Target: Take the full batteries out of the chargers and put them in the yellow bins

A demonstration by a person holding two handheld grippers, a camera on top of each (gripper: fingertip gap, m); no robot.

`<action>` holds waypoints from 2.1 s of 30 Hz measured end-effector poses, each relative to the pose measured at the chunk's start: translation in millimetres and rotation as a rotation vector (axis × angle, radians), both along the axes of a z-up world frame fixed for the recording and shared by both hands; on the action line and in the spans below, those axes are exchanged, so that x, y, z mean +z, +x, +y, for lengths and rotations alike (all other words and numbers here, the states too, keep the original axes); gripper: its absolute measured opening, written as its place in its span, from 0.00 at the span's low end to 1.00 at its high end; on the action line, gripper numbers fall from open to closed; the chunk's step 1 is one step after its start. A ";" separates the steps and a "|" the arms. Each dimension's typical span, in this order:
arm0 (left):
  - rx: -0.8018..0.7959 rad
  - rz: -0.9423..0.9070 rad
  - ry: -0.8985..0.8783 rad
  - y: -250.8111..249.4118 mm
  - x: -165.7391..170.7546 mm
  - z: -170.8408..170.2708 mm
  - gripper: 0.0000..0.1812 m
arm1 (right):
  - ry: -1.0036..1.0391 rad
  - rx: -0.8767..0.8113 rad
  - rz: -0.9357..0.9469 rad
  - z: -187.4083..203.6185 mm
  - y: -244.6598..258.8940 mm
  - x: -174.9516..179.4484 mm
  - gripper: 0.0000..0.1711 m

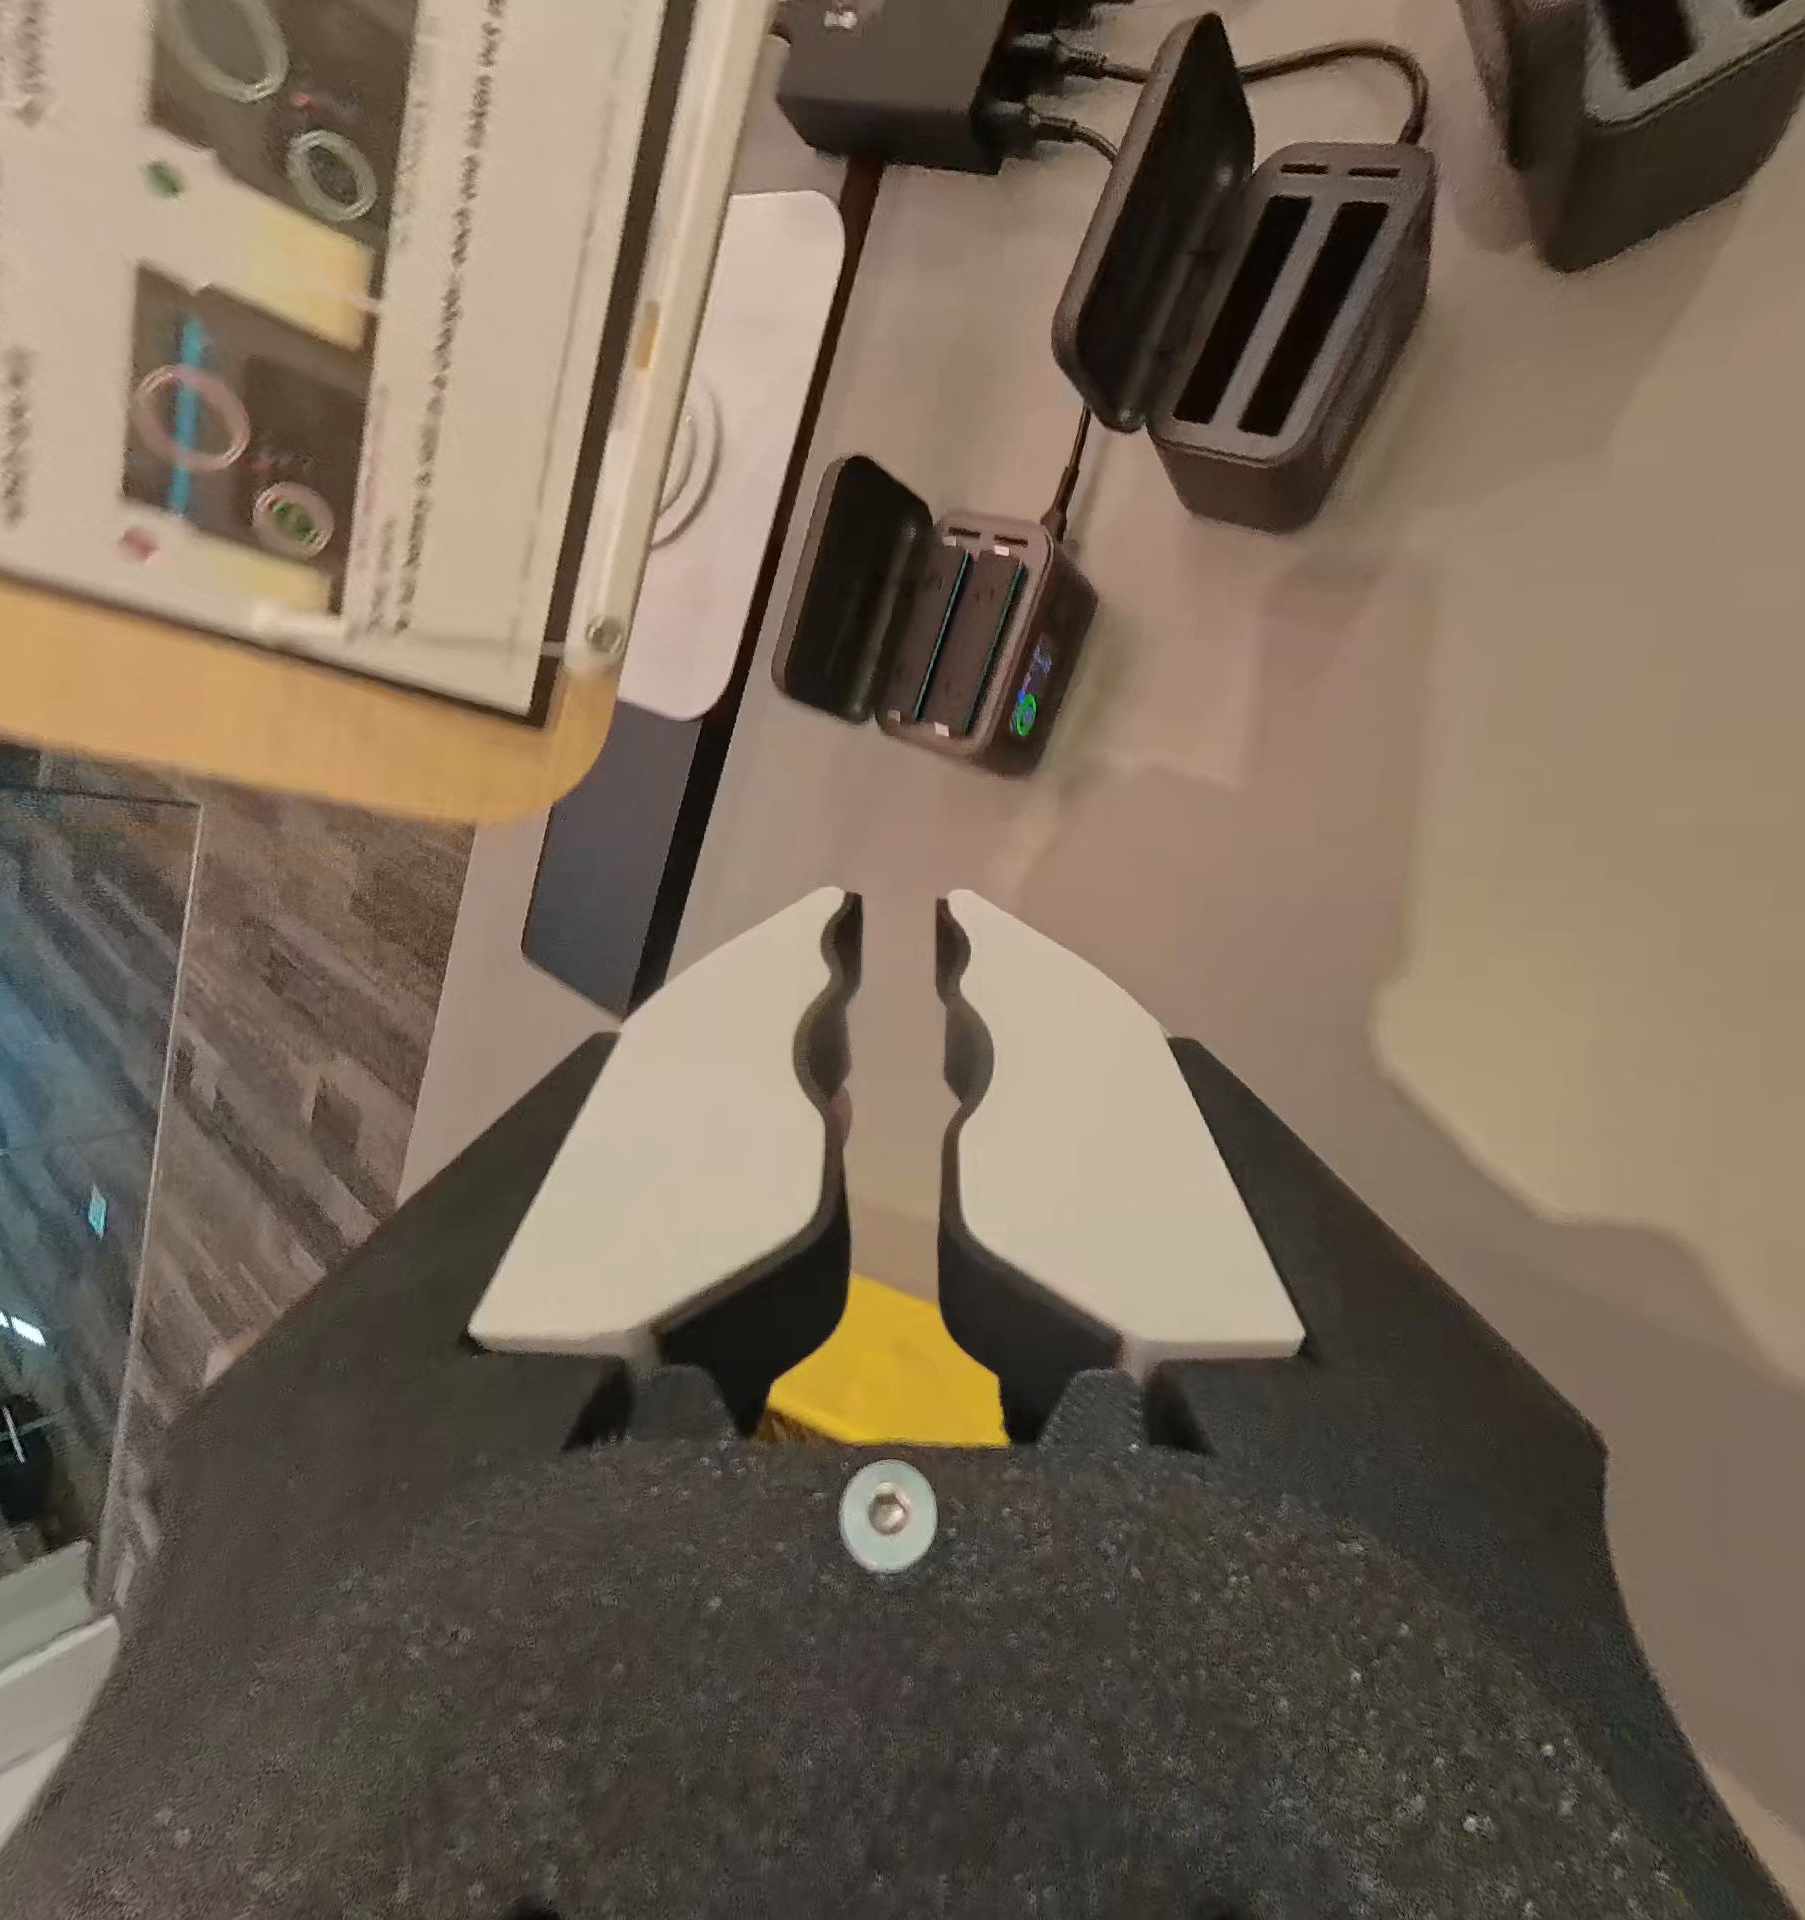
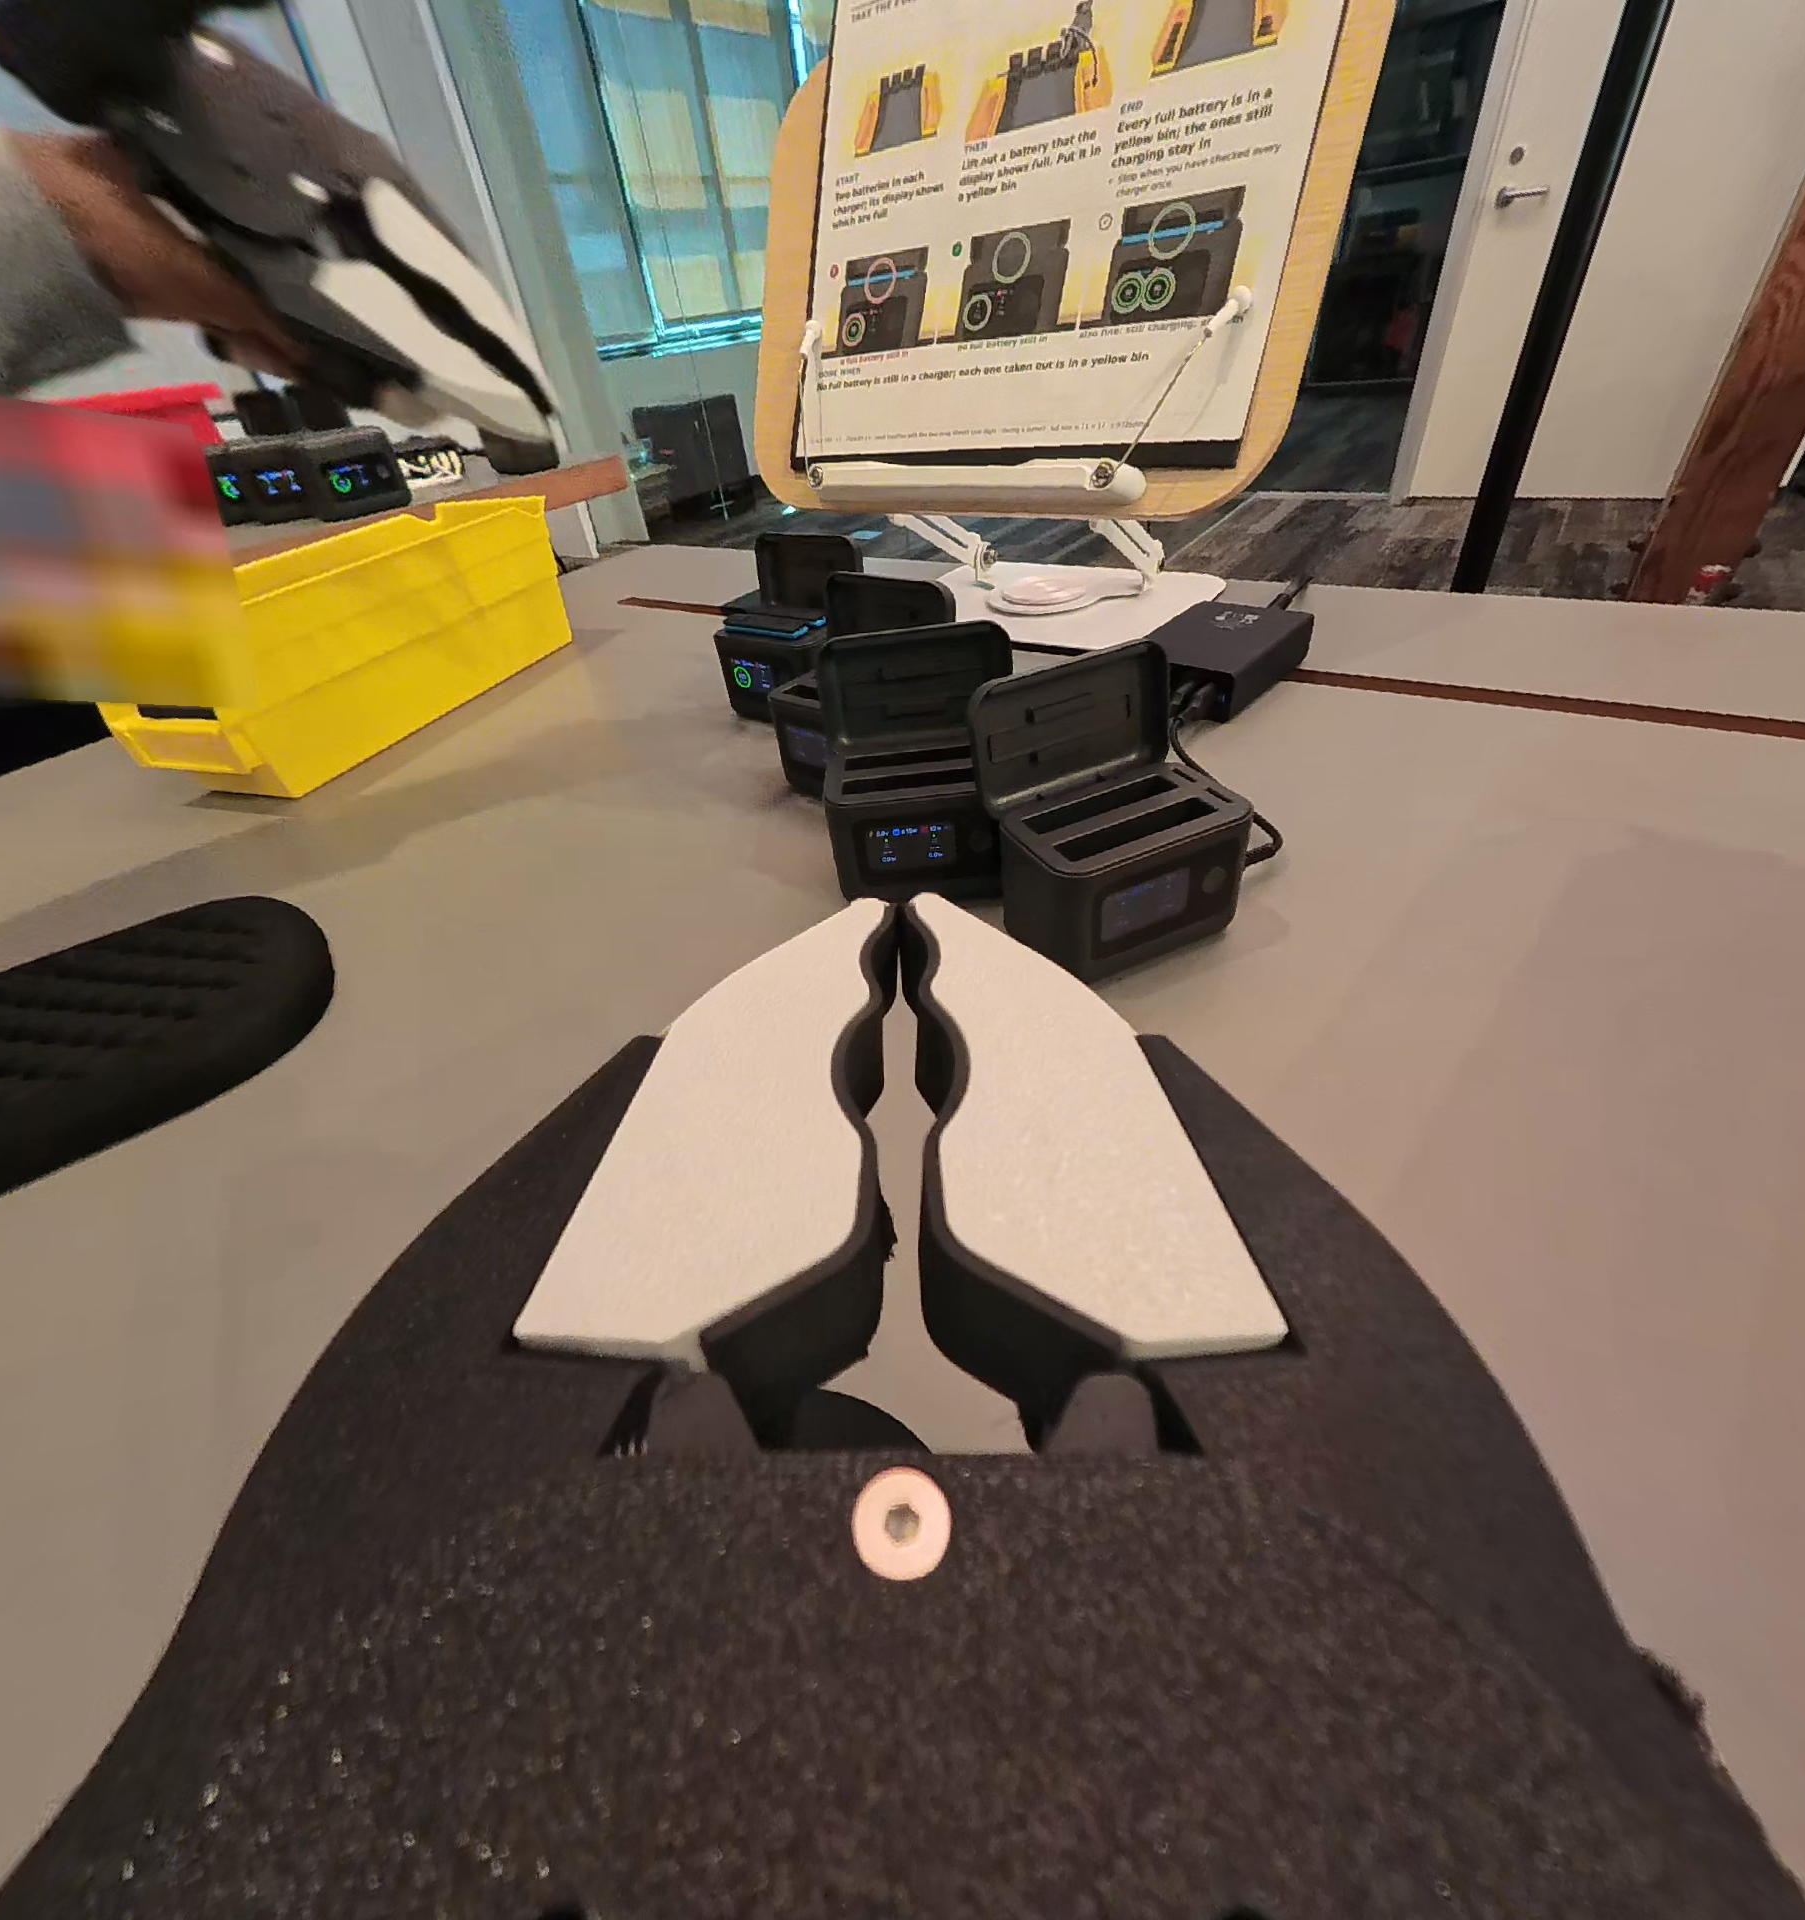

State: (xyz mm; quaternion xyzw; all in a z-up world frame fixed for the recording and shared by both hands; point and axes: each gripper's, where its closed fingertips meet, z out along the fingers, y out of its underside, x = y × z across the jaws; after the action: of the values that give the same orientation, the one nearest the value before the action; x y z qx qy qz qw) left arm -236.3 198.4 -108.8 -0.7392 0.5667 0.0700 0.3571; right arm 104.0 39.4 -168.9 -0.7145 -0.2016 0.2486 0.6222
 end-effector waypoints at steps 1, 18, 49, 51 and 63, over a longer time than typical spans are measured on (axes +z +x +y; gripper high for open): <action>0.025 -0.017 0.012 -12.8 7.2 -12.6 0.10 | 0.001 0.000 -0.002 -0.1 -0.2 0.0 0.00; 0.311 0.103 -0.112 -163.1 -46.2 -144.1 0.23 | 0.000 0.002 -0.011 -0.4 -1.4 -1.1 0.00; 0.246 -0.130 0.156 -74.0 -2.7 -58.0 0.00 | -0.031 0.007 -0.066 2.1 -6.8 -9.9 0.00; 0.212 -0.125 0.179 -43.3 -5.8 -39.0 0.00 | -0.028 0.006 -0.068 1.9 -6.8 -9.6 0.00; 0.195 0.051 0.122 37.2 -86.6 74.3 0.00 | 0.000 0.002 -0.028 -0.4 -3.2 -3.3 0.00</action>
State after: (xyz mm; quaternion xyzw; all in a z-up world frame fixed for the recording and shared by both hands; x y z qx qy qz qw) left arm -199.1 272.6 -195.4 -0.7657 0.4957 0.1573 0.3785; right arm 100.9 39.0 -172.2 -0.7176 -0.2110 0.2394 0.6191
